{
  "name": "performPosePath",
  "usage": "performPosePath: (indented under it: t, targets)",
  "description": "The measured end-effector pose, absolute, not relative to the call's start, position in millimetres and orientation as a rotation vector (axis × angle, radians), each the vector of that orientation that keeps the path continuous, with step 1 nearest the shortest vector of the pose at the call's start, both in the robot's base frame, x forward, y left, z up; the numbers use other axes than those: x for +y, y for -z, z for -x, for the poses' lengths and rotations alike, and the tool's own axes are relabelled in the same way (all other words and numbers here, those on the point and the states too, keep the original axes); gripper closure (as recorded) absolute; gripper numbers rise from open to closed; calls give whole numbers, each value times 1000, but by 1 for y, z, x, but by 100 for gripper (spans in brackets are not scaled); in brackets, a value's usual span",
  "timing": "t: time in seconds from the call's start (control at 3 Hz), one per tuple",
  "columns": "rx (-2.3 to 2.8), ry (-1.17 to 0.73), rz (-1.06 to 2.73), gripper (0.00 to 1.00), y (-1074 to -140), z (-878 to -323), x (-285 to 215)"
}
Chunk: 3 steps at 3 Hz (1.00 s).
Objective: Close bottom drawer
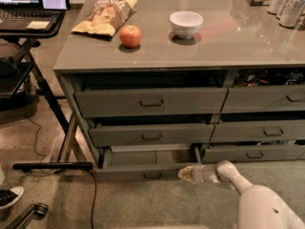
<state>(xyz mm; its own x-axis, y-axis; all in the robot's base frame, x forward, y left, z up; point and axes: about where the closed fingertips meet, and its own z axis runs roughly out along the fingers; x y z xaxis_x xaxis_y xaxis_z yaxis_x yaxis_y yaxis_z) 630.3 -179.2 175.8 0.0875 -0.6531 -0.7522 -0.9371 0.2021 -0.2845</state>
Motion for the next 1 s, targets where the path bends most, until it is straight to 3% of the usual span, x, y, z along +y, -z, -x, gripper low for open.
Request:
performPosePath:
  t: [0.67, 1.0]
  targets:
    - [1605, -392, 1554, 37, -178, -648, -170]
    - [1577, -360, 1562, 5, -179, -662, -164]
